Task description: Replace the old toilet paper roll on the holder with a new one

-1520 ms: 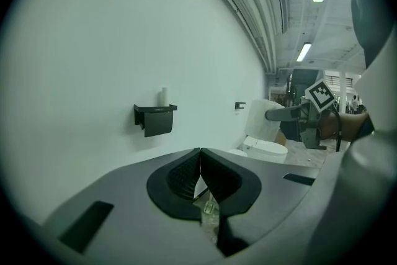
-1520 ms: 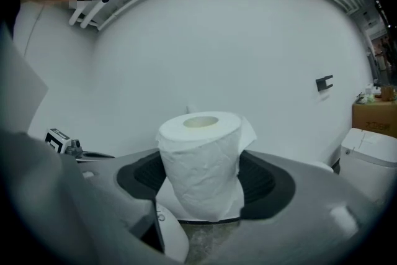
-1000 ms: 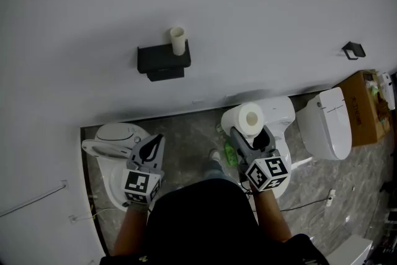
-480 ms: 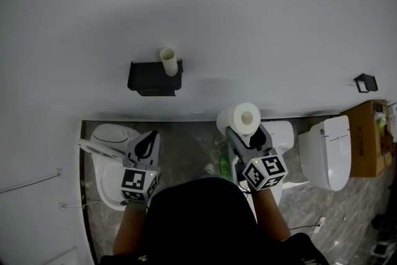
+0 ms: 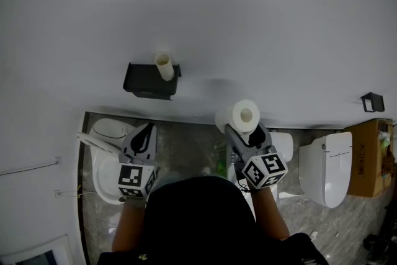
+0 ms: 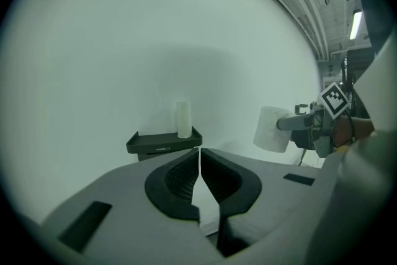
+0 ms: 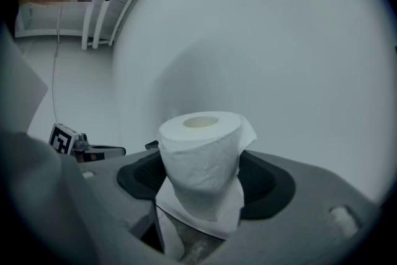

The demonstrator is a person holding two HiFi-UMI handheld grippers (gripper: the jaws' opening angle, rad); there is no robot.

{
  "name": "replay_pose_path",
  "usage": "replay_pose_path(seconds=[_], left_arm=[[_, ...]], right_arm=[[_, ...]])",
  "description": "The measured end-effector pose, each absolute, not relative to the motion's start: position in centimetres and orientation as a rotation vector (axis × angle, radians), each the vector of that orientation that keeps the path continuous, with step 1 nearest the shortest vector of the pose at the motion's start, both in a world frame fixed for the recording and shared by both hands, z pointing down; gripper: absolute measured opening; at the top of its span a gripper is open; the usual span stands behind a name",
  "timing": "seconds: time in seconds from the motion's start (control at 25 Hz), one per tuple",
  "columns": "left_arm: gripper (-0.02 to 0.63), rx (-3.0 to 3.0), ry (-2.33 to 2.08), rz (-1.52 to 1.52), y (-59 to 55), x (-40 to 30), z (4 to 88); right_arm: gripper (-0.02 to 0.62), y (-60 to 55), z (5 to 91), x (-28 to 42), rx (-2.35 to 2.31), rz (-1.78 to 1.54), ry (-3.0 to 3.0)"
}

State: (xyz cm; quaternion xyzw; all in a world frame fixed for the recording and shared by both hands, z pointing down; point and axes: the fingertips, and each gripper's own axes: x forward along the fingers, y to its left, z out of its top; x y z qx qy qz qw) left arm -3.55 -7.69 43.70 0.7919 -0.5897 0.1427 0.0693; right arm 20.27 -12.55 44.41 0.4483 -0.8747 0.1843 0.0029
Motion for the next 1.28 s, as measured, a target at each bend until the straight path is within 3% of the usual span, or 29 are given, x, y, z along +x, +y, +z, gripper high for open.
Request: replay_pose_path(seconds=[0.88, 1.08, 1.28], left_arm=[[0.020, 2.547, -1.676, 0.453, -15.6, -5.2, 41.2], [0.158, 2.592, -1.642, 0.485, -18.5, -5.2, 40.1], [0.201, 2.639, -1.598, 0.510, -21.0, -4.8, 39.5]], right_arm=[[0.348, -13.1, 44.2, 19.9, 1.651, 0.585, -2.597], [0.348, -12.7, 44.1, 20.1, 1.721, 0.575, -2.550], [0.348, -12.2, 43.9, 20.6, 1.789, 0.567, -2.505]])
